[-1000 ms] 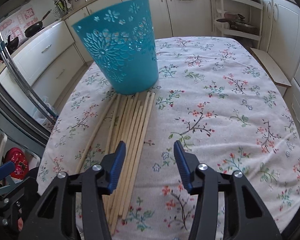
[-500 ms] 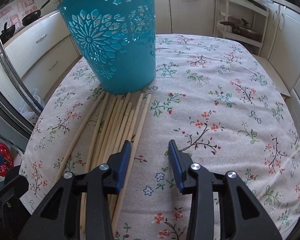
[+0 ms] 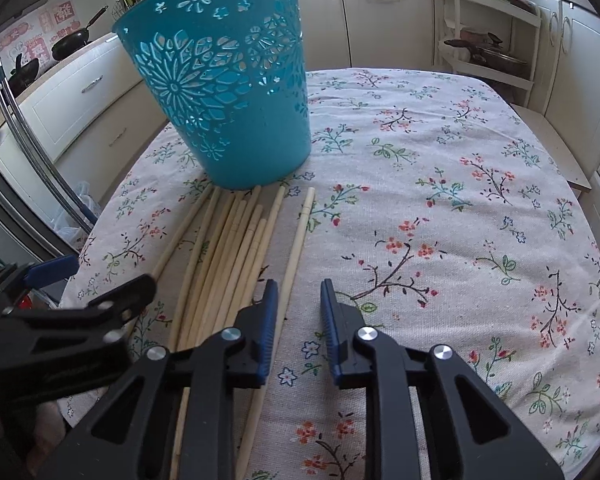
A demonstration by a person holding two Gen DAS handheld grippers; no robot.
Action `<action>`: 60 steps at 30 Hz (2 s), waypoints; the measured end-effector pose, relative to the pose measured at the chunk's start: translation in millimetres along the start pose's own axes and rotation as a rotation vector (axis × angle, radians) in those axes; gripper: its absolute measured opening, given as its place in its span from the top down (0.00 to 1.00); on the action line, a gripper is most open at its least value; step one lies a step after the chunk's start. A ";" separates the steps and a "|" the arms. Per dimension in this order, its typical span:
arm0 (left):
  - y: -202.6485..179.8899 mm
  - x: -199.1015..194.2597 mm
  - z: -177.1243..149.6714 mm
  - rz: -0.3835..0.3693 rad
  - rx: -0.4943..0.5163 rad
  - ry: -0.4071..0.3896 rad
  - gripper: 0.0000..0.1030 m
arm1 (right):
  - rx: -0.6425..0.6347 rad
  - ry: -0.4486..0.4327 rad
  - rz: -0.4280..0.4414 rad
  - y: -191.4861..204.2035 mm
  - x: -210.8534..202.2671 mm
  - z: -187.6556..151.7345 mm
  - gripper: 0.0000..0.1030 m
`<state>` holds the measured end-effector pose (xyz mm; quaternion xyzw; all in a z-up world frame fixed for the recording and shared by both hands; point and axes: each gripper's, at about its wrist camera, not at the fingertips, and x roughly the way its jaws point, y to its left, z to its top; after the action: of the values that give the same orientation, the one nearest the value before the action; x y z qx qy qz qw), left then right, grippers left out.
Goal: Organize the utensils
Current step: 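Lower both grippers toward the wooden skewers beside the teal cup, then close the left gripper on a single wooden skewer, then lift the skewer over the teal cup and open the left gripper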
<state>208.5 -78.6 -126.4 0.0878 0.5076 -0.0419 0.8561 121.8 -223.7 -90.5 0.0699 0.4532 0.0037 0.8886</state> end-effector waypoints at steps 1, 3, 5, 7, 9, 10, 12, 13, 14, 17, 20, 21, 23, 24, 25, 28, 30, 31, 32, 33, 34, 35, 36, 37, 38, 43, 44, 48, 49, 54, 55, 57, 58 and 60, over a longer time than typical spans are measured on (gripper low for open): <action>-1.3 3.9 1.6 0.005 0.002 0.002 0.07 | -0.003 -0.002 -0.004 1.4 0.8 -0.3 0.78; -2.9 10.6 6.0 0.015 0.011 0.003 0.07 | -0.003 -0.005 -0.004 1.5 2.1 0.5 0.78; -3.8 13.4 9.4 0.019 0.018 -0.003 0.07 | -0.003 -0.007 -0.002 2.3 4.1 2.4 0.78; -4.6 15.0 13.2 0.022 0.022 -0.005 0.07 | -0.009 -0.011 -0.002 2.9 4.8 2.3 0.78; -4.9 17.0 16.9 0.022 0.027 -0.006 0.07 | -0.012 -0.014 -0.003 3.2 4.9 0.2 0.78; -5.5 17.5 17.9 0.021 0.029 -0.007 0.07 | -0.012 -0.015 -0.002 3.0 5.4 1.0 0.78; -6.8 19.5 20.9 0.022 0.035 -0.010 0.07 | -0.007 -0.018 0.002 3.6 5.6 -1.1 0.78; -7.2 20.1 21.6 0.021 0.037 -0.012 0.07 | -0.005 -0.019 0.005 2.9 5.9 -1.2 0.78; -7.6 20.0 21.5 0.020 0.040 -0.014 0.07 | -0.005 -0.019 0.006 2.7 6.3 -0.9 0.77; -8.5 19.4 21.7 0.011 0.045 -0.020 0.07 | -0.004 -0.022 0.009 2.9 6.9 -1.4 0.77; -9.0 20.5 21.1 -0.004 0.043 -0.021 0.07 | -0.005 -0.026 0.008 3.4 7.9 -1.1 0.77; -9.6 20.9 21.8 -0.007 0.042 -0.023 0.07 | -0.004 -0.028 0.010 3.3 7.6 -3.2 0.77; -9.1 20.6 20.9 -0.013 0.040 -0.025 0.07 | -0.005 -0.030 0.011 3.4 8.0 -3.2 0.77; -9.3 20.7 21.0 -0.017 0.038 -0.028 0.07 | -0.005 -0.030 0.011 3.5 8.3 -2.9 0.77; -9.0 20.9 20.8 -0.021 0.037 -0.028 0.08 | -0.004 -0.031 0.012 3.2 8.4 -2.8 0.77; -8.6 22.0 21.7 -0.034 0.032 -0.032 0.08 | -0.004 -0.032 0.014 3.0 8.5 -3.4 0.77; -7.8 21.9 21.6 -0.060 0.026 -0.039 0.16 | -0.003 -0.032 0.014 3.1 8.4 -3.4 0.77; -7.0 22.4 21.5 -0.084 0.019 -0.041 0.19 | -0.003 -0.033 0.014 3.1 8.7 -2.9 0.77; -5.7 22.3 21.7 -0.108 0.010 -0.047 0.27 | -0.003 -0.032 0.014 3.2 8.7 -3.1 0.77; -4.7 21.4 22.2 -0.104 0.008 -0.063 0.39 | -0.003 -0.032 0.015 2.7 8.4 -3.7 0.77; -2.9 20.7 22.2 -0.112 0.006 -0.074 0.46 | -0.003 -0.032 0.015 2.7 8.6 -3.3 0.77; -0.4 20.0 23.4 -0.117 0.000 -0.077 0.62 | -0.002 -0.032 0.015 2.9 8.5 -3.5 0.77; 4.2 19.7 24.9 -0.127 -0.016 -0.070 0.75 | -0.001 -0.031 0.016 2.8 8.4 -3.2 0.77; 9.1 20.1 26.1 -0.143 -0.032 -0.060 0.78 | 0.000 -0.031 0.016 3.0 7.9 -3.3 0.78; 15.0 20.5 27.5 -0.171 -0.051 -0.047 0.80 | 0.001 -0.030 0.016 2.7 7.4 -3.8 0.77; 21.0 22.2 33.5 -0.220 -0.021 0.013 0.79 | 0.009 -0.028 0.017 2.2 7.9 -2.3 0.77; 17.7 23.0 35.4 -0.208 0.004 0.017 0.77 | 0.009 -0.029 0.017 2.4 8.6 -1.7 0.77; 2.6 27.9 45.6 -0.120 0.075 0.003 0.77 | 0.006 -0.035 0.019 2.7 9.8 -2.7 0.75; 2.1 28.7 47.8 -0.117 0.076 0.006 0.83 | 0.009 -0.036 0.023 2.2 10.2 -2.6 0.75; -2.1 2.4 45.3 -0.164 0.073 -0.002 0.95 | 0.010 -0.038 0.028 1.0 10.2 -3.8 0.75; -0.5 -9.6 42.0 -0.183 0.073 -0.012 0.95 | 0.011 -0.038 0.030 0.8 10.1 -3.9 0.75; 2.5 -33.9 37.3 -0.229 0.067 -0.022 0.95 | 0.013 -0.038 0.031 0.8 10.0 -4.4 0.75; 6.9 -50.1 36.1 -0.254 0.059 -0.035 0.95 | 0.012 -0.038 0.031 0.9 9.8 -4.6 0.74; 18.3 -84.0 38.7 -0.302 0.037 -0.071 0.95 | 0.005 -0.038 0.034 2.1 9.5 -5.5 0.70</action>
<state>204.4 -69.6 -32.7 0.0247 0.4837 -0.1826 0.8556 123.0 -220.3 -101.1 0.0800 0.4350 0.0162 0.8967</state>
